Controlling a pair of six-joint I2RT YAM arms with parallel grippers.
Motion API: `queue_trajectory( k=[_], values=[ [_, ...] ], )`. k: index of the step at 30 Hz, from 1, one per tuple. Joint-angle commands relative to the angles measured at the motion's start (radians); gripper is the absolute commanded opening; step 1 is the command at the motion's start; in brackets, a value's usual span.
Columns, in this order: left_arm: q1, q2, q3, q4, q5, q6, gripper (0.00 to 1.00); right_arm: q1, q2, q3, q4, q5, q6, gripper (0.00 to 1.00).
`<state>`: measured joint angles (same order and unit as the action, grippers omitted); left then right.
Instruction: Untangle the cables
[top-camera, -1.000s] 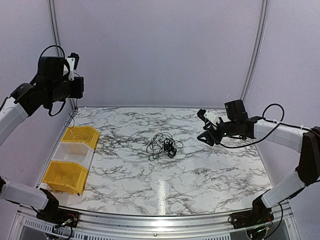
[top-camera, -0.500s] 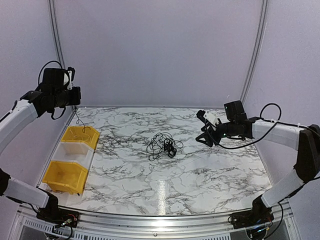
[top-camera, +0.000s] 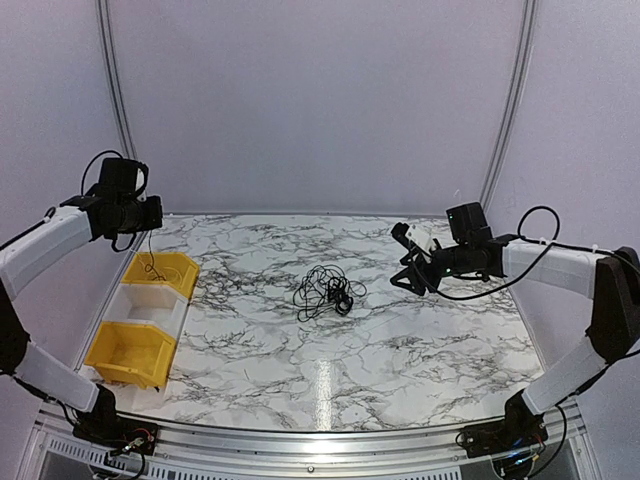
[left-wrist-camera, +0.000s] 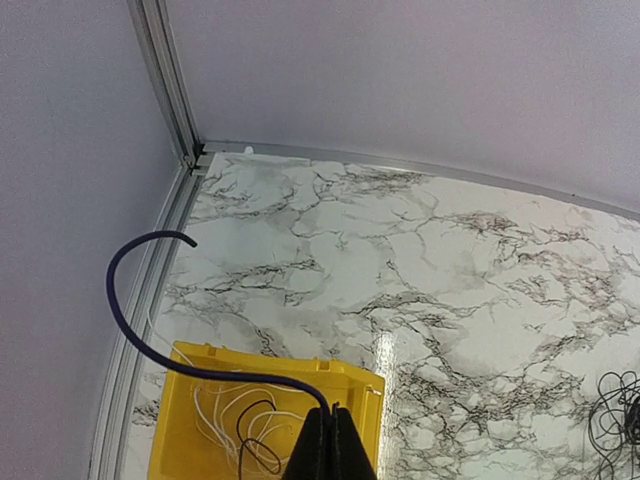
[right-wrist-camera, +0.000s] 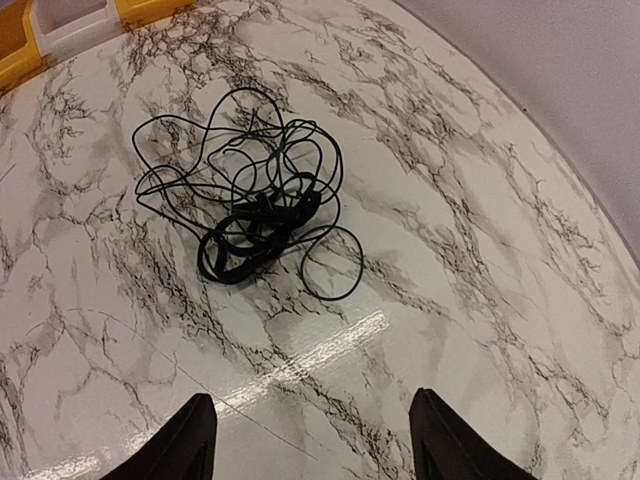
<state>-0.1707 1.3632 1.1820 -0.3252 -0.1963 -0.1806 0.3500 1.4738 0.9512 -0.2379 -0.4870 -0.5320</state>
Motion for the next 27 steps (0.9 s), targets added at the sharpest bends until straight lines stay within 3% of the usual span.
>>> queue_trajectory(
  k=[1, 16, 20, 24, 27],
  values=[
    [0.017, 0.078, -0.042, 0.054, -0.010, -0.054, 0.00, -0.002, 0.017, 0.018, -0.014, -0.018, -0.019, 0.66],
    [0.132, 0.313, -0.076, 0.113, 0.141, -0.133, 0.00, -0.001, 0.035, 0.021, -0.027, -0.021, -0.041, 0.66],
    [0.143, 0.345, -0.062, 0.092, 0.150, -0.141, 0.08, -0.001, 0.040, 0.023, -0.033, -0.021, -0.046, 0.66],
    [0.145, 0.335, -0.055, 0.073, 0.132, -0.142, 0.27, 0.000, 0.048, 0.030, -0.046, -0.024, -0.049, 0.65],
    [0.145, 0.286, -0.054, 0.055, 0.125, -0.145, 0.35, -0.001, 0.050, 0.032, -0.049, -0.025, -0.053, 0.66]
  ],
)
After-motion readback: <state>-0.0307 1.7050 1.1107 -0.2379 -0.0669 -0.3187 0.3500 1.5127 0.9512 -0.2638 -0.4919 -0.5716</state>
